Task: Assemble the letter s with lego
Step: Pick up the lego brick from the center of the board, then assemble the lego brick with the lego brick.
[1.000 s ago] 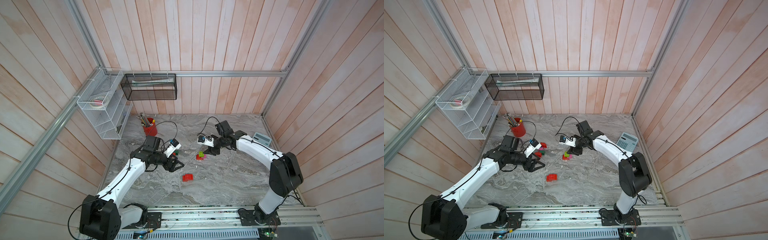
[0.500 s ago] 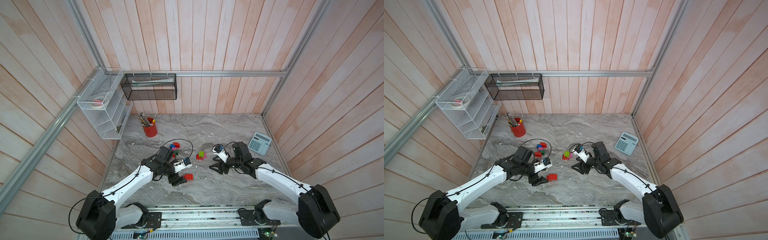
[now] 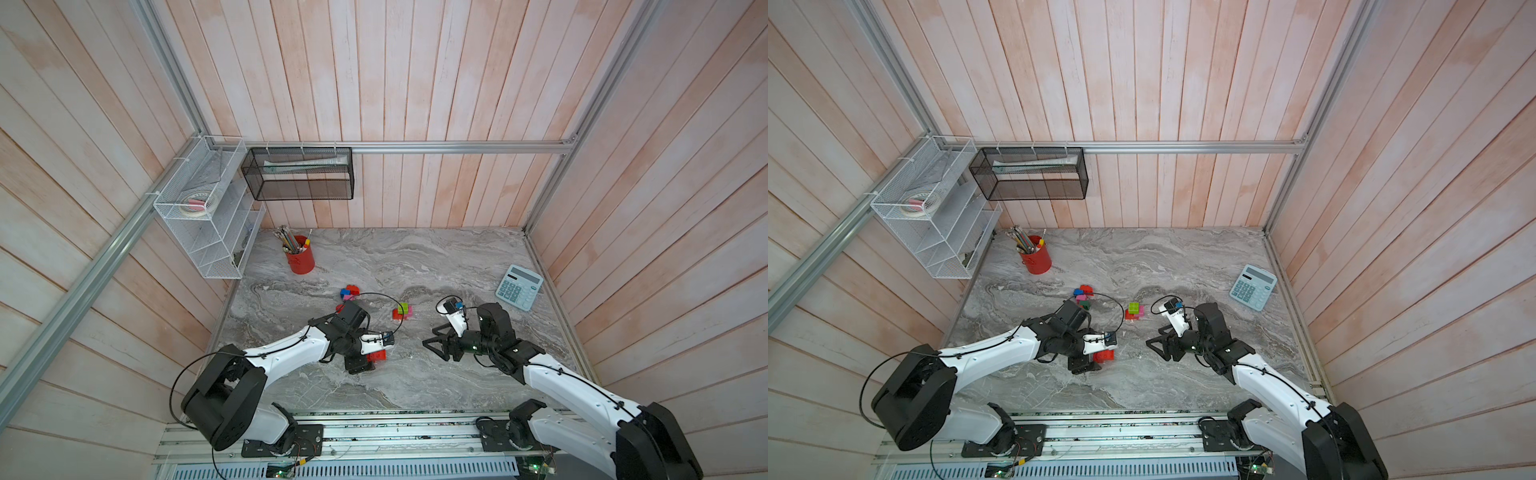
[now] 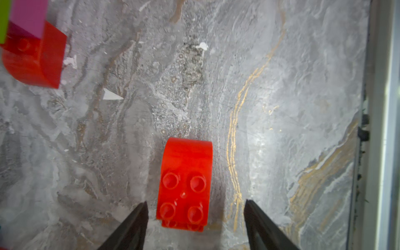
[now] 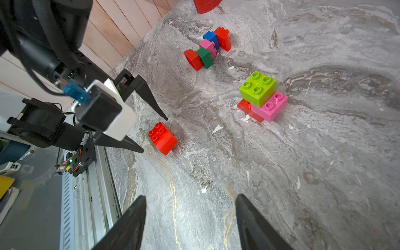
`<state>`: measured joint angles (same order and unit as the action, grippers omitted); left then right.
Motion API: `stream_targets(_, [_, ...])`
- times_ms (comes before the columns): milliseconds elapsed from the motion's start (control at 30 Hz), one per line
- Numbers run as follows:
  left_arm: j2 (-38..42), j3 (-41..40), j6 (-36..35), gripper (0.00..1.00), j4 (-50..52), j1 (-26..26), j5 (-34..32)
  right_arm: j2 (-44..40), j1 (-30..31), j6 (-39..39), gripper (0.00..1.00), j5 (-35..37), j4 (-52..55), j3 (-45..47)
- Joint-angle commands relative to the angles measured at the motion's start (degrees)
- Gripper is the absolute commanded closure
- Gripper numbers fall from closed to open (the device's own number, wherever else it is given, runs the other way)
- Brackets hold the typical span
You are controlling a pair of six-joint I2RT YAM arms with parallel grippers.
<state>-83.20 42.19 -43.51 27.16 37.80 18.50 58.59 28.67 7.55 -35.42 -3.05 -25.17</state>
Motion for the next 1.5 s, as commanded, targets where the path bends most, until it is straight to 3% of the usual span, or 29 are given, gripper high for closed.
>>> stream_targets(0, [-1.7, 1.5, -2.1, 0.31, -0.8, 1.0, -3.1, -1.4, -0.3, 1.2, 0.33, 0.8, -0.4, -0.3])
stream_targets(100, [-2.5, 1.7, -1.9, 0.39, -1.2, 1.1, -3.8, -1.8, -0.5, 1.1, 0.33, 0.9, -0.2, -0.2])
stream_targets(400, [-3.5, 2.8, -0.6, 0.5, -1.3, 1.1, -4.4, -1.6, -0.8, 1.2, 0.33, 0.4, -0.9, 0.3])
stream_targets(667, [-4.0, 3.3, -0.2, 0.68, -0.7, 1.1, -4.2, -0.8, -1.3, 1.0, 0.34, -0.8, -1.1, -0.3])
stream_targets(867, [-4.3, 5.4, 1.0, 0.69, 1.0, 0.3, -2.9, -0.5, -1.7, 2.5, 0.34, -1.0, -2.4, -0.1])
stream_targets(1200, [-5.9, 18.5, 0.8, 0.7, 7.6, -2.6, 1.8, 6.2, -6.4, 19.3, 0.32, -3.7, -19.2, 2.9])
stream_targets(1467, [-11.1, 30.3, -0.3, 0.7, 12.2, -4.0, 6.4, 23.0, -9.6, 32.9, 0.32, -13.2, -31.7, -0.9])
